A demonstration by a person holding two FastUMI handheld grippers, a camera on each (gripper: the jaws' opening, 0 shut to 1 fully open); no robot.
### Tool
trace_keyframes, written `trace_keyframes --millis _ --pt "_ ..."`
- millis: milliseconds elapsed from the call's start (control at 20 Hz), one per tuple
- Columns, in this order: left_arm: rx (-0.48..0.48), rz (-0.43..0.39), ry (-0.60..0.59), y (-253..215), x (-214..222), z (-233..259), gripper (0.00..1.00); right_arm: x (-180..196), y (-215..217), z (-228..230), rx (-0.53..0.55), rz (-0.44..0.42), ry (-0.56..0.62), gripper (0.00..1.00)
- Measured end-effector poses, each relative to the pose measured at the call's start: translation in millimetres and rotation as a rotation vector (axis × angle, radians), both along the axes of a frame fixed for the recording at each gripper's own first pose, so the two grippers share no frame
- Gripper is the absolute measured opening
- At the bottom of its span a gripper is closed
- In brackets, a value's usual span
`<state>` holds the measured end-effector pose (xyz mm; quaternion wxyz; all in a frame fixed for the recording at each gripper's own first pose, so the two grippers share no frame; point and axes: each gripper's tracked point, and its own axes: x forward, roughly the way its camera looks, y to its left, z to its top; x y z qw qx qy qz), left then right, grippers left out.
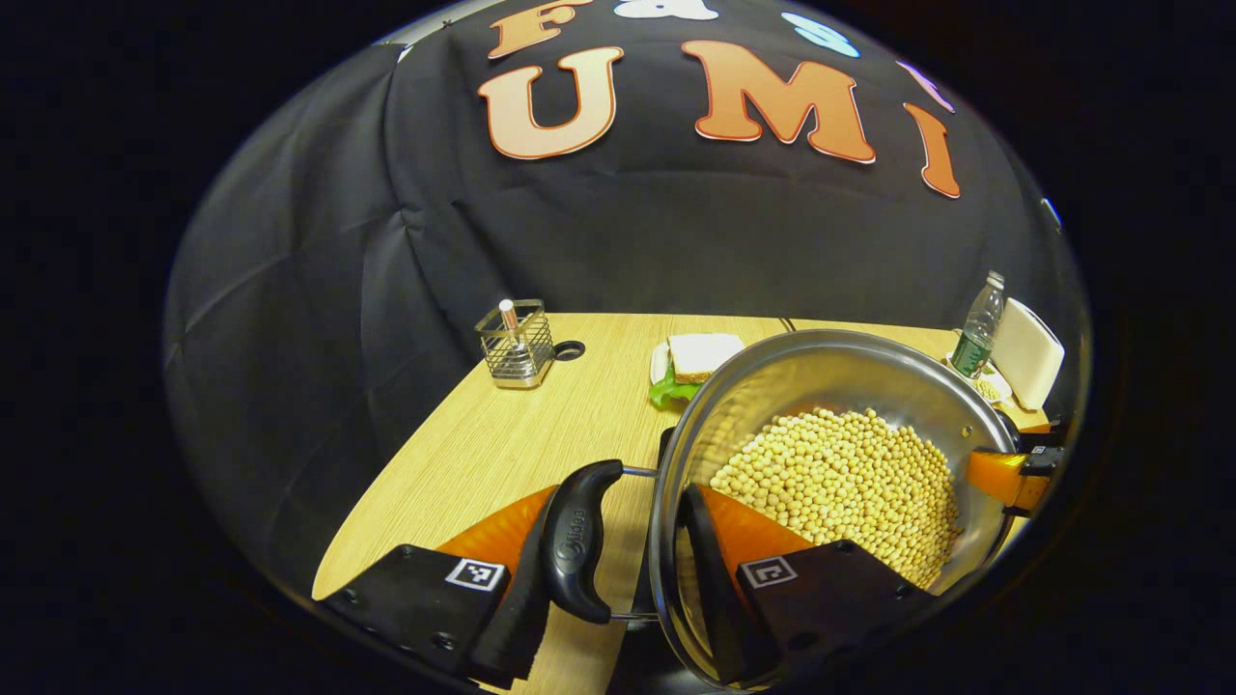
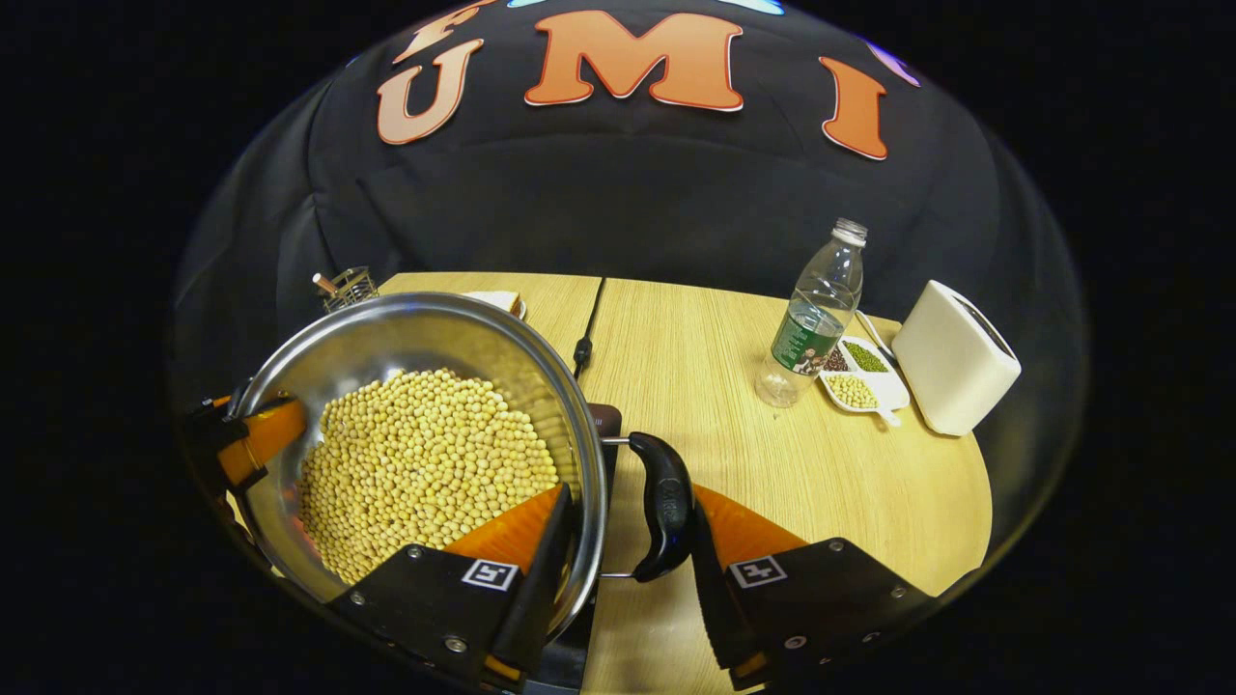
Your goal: First push the handle of the pot to place it horizontally, then grasp the pot with both hands and set it on the induction cooktop.
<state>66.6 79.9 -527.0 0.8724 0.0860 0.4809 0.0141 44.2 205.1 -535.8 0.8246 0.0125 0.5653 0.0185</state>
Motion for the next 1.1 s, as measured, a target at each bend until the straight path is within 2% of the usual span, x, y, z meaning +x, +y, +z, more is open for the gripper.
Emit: trace_keyframes --millis 150,250,350,400,450,500,600,750,850,950,1100 --pt "-0.007 -0.001 0.002 -1 5 -5 0.72 0 0 -2 0.0 -0.003 0.008 0.65" --pt "0.001 -0.018 0.029 -2 1 -12 0.76 2 0 -6 0.007 -0.009 0.014 0.67" --pt "-0.016 -0.001 0.051 -2 -2 -22 0.79 7 5 3 0.055 -0.034 -0.012 0.72" --pt "-0.023 0.002 0.033 -2 -1 -17 0.81 7 4 11 0.07 -0.043 -0.028 0.77" --pt "-0.015 0.005 0.015 2 2 -15 0.83 11 -2 21 0.07 -0.038 -0.063 0.8" --pt "0.0 -0.001 0.008 3 3 -9 0.82 15 -7 29 0.053 -0.031 -0.1 0.82" --pt "0.031 0.0 -0.051 5 8 15 0.84 22 -20 51 0.028 -0.025 -0.176 0.84" --pt "0.046 0.026 -0.128 1 9 59 0.82 37 -41 99 0.057 -0.084 -0.341 0.84" --pt "0.028 0.035 -0.183 -11 8 87 0.82 37 -52 135 0.081 -0.102 -0.438 0.84" --pt "0.006 0.029 -0.245 -26 10 120 0.89 35 -64 166 0.079 -0.093 -0.507 0.83" --pt "-0.053 0.013 -0.353 -57 8 173 0.87 24 -73 216 0.104 -0.054 -0.592 0.83"
